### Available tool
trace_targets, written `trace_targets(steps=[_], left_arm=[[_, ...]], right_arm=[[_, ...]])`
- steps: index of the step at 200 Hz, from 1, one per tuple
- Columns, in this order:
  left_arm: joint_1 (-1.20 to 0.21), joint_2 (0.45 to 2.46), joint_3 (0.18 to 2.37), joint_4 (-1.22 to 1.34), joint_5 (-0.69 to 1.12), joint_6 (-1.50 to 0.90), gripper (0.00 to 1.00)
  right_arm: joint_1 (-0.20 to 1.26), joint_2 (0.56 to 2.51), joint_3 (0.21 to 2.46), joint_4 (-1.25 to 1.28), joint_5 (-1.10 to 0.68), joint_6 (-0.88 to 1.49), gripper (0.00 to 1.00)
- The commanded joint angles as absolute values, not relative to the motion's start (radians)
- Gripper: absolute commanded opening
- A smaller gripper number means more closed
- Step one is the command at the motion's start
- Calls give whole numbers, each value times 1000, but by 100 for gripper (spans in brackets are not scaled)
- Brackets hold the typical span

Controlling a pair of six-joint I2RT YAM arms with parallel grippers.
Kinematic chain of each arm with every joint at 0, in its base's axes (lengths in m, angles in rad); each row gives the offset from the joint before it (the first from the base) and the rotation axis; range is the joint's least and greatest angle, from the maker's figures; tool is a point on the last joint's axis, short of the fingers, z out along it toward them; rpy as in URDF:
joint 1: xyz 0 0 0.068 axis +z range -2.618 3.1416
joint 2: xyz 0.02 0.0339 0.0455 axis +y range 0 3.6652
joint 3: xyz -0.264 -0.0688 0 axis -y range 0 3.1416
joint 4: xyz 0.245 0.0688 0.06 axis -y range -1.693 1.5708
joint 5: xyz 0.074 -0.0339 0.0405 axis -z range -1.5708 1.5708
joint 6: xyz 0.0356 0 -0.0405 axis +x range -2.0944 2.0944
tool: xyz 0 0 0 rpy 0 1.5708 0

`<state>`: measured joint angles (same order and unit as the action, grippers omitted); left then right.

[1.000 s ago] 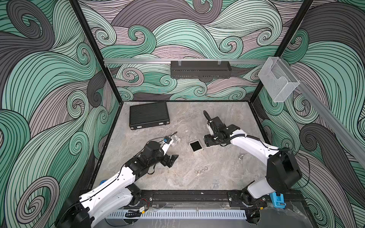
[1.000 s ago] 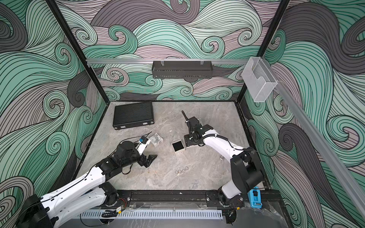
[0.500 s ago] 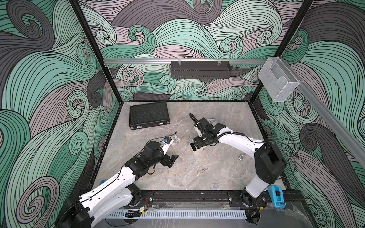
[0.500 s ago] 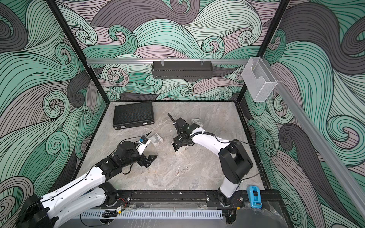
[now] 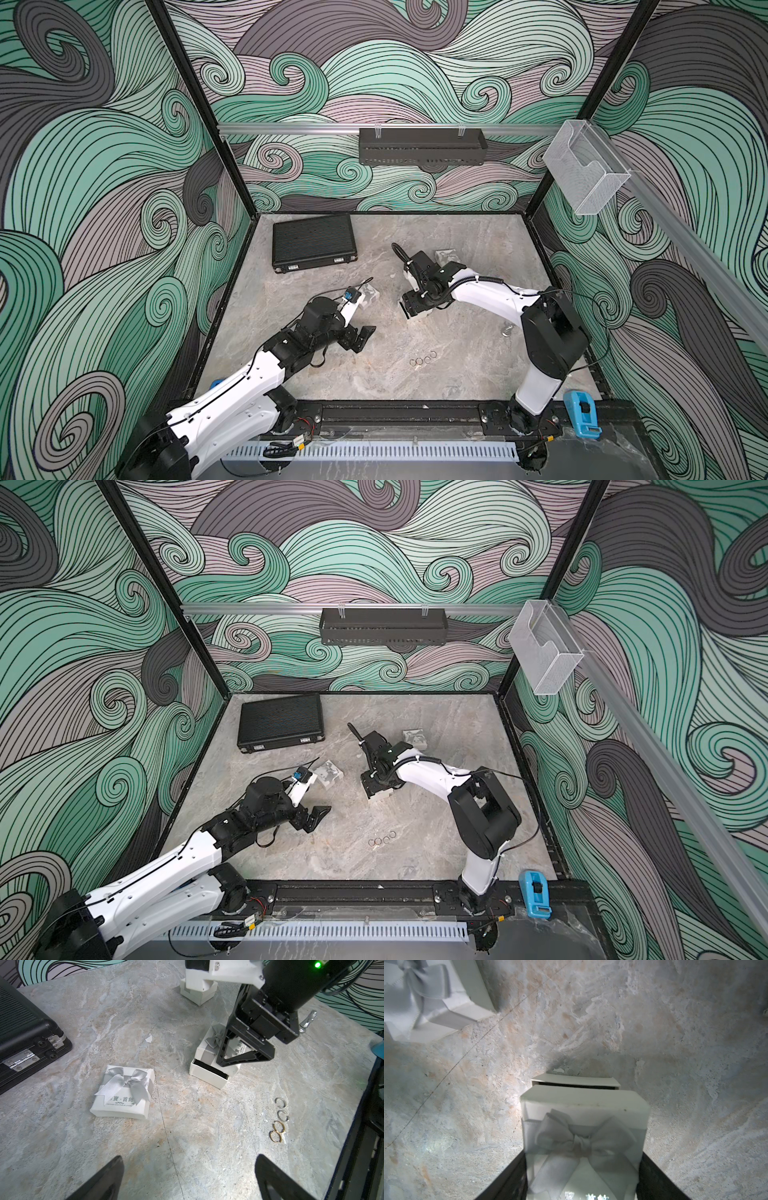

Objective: Take the rings out of the lift-off lid box
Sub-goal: Close the lid on the jewelry box.

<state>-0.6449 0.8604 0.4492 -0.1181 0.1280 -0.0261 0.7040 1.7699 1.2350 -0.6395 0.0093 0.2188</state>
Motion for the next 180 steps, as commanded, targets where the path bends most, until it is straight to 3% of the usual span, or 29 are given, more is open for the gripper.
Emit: trace_targets(steps=[1,180], left_arm=[[-650,862,471,-110,147,-12,99],[-650,864,471,-111,147,-11,99]], right_arm=[[710,1788,1266,-630,-5,225,74],[723,1805,1258,-627,-11,250,76]])
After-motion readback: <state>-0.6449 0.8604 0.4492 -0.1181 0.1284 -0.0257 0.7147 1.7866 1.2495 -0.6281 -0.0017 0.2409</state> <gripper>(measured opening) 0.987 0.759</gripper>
